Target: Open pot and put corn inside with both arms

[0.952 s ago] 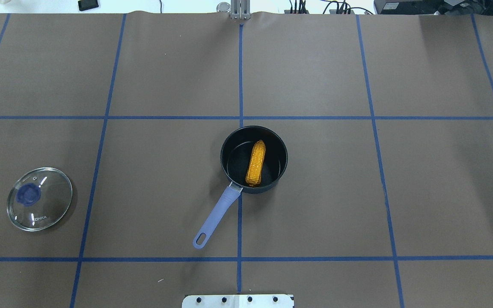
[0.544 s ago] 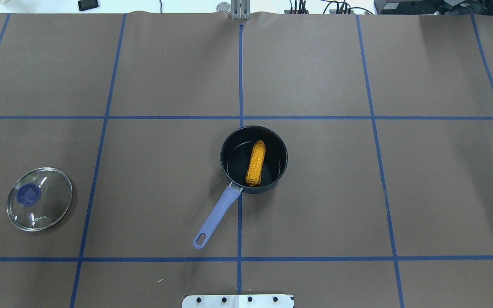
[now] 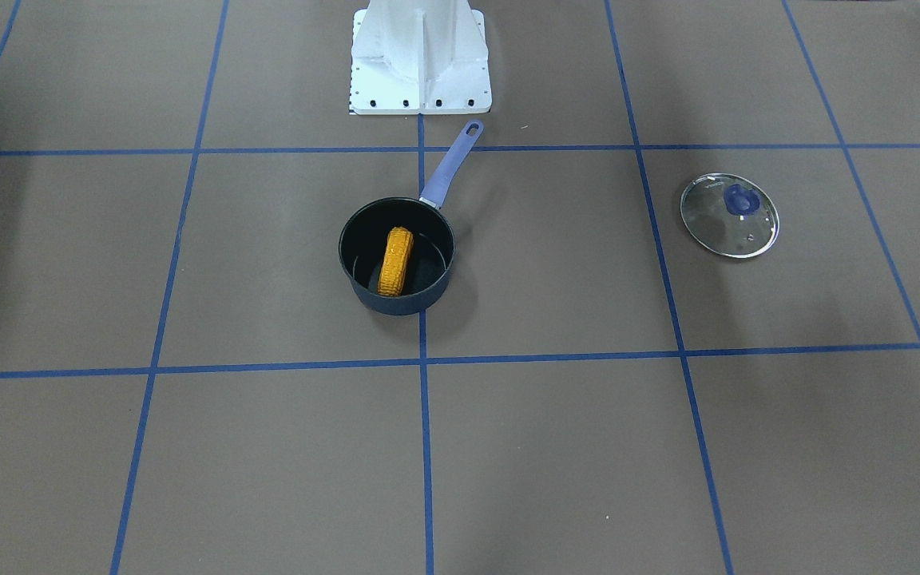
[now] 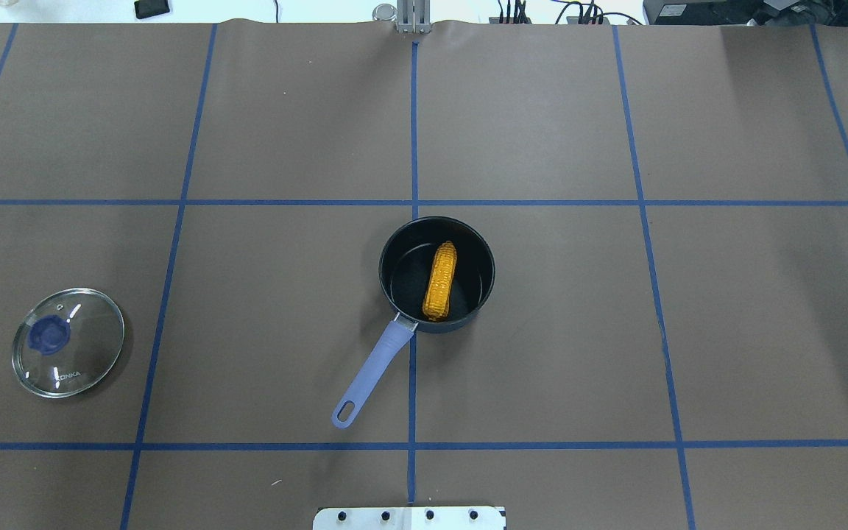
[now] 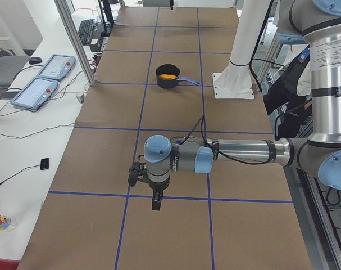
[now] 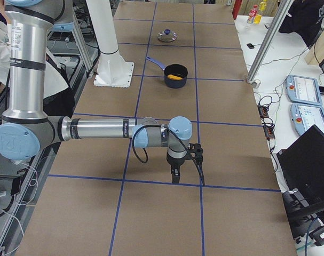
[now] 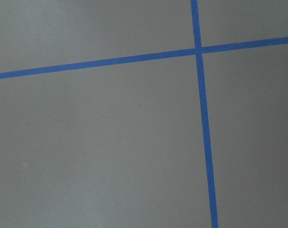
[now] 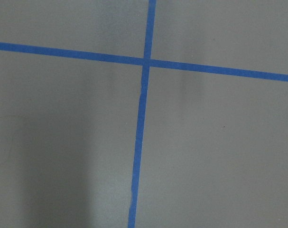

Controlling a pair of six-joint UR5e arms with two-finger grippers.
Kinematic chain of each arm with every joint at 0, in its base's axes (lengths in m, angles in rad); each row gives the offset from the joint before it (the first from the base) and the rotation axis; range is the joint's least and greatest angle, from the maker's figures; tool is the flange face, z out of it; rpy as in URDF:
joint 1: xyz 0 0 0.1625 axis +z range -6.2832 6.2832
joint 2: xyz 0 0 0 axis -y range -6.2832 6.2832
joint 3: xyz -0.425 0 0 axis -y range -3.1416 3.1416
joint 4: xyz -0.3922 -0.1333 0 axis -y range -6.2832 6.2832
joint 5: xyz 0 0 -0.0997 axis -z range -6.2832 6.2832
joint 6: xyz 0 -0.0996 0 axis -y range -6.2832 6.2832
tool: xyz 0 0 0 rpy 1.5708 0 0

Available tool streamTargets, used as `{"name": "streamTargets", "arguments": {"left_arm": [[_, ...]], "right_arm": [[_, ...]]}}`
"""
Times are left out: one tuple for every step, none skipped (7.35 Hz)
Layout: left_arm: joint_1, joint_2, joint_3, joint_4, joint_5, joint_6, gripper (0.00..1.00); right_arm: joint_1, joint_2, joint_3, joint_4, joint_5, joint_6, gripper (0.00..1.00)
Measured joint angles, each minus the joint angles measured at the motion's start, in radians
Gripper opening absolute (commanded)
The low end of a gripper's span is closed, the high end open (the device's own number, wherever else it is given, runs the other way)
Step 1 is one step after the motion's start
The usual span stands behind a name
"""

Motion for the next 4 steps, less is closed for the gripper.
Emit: {"name": "streamTargets", "arguments": {"left_arm": [[0.0,0.0,0.0,0.0,0.0,0.0,0.98],[0.0,0.0,-0.001,0.0,-0.001,0.0,0.98],[0.0,0.0,-0.001,0.0,0.0,0.001,0.98],[0.0,0.0,-0.001,0.0,0.0,0.001,0.98]], "right_arm": [[0.0,0.001,-0.003,0.0,0.0,0.0,1.0],[0.0,0.001,-0.007,0.001,0.0,-0.001,1.0],[0.0,0.001,-0.009,0.001,0.0,-0.001,1.0],[0.0,0.002,-0.012,0.0,0.0,-0.001,1.0]]}}
